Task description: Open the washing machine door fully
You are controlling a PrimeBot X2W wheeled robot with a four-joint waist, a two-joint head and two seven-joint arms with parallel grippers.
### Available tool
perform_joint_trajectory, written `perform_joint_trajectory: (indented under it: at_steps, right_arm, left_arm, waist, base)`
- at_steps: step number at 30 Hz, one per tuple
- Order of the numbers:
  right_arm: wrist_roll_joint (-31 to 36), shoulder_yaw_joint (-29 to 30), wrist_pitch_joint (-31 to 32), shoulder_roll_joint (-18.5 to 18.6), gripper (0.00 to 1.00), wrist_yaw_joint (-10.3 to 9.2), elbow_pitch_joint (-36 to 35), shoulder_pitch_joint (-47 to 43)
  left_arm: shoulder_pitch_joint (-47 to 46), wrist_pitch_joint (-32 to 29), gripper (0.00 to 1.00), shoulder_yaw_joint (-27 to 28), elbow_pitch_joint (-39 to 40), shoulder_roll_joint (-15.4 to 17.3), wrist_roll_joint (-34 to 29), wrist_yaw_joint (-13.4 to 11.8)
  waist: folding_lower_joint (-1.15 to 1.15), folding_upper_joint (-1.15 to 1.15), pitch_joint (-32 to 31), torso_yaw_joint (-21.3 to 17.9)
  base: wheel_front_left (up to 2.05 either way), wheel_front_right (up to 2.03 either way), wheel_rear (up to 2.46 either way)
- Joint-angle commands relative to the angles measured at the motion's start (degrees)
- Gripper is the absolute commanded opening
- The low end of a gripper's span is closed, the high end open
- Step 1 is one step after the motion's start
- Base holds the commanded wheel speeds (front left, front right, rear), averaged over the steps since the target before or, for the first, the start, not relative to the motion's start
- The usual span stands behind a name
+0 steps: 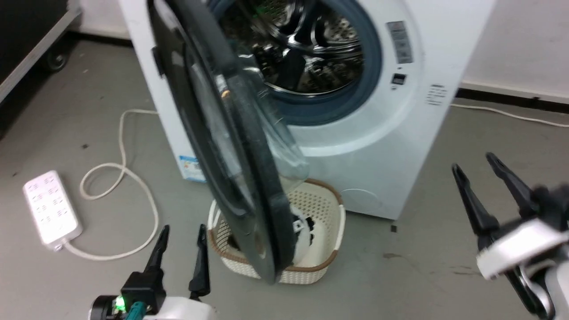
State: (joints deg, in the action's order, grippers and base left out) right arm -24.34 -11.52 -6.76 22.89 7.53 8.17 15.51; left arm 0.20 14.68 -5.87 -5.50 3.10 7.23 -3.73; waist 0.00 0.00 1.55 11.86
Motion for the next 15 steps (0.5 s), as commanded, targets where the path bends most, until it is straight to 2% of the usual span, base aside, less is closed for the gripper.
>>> perform_joint_trajectory:
  at_steps: [1,6,10,15]
  right_arm:
    - [4.4,2.0,-2.2,-0.8,1.00,-0.04,-0.8,-2.9]
    - [16.8,11.5,-5.8,-9.1,1.00,-0.04,-4.9,-11.3]
    - [22.6,15.1,-7.0,-16.2,1.00,-0.04,-8.1,-16.8]
    - [24.0,16.9,-7.8,-19.4,1.00,-0.04,-9.2,-20.6]
  left_arm:
    - [1.2,0.3,1.00,0.7,0.0,0.5,-0.1,0.6]
    - [2.8,0.3,1.00,2.1,0.4,0.6,0.2,1.7]
    - [3.8,0.3,1.00,2.9,0.5,0.9,0.2,3.0]
    - [4.0,0.3,1.00,3.4,1.1,0.9,-0.2,3.7]
  waist:
    - [0.00,0.00,-1.2,-2.0]
    - [0.00,0.00,-2.2,-4.1]
    - [0.00,0.00,-1.7,-5.3]
    - [0.00,0.00,-0.8,-6.1]
  base:
    - [0.00,0.00,0.00]
    - [0.00,0.00,0.00]
    - [0.00,0.00,0.00]
    - [0.00,0.00,0.00]
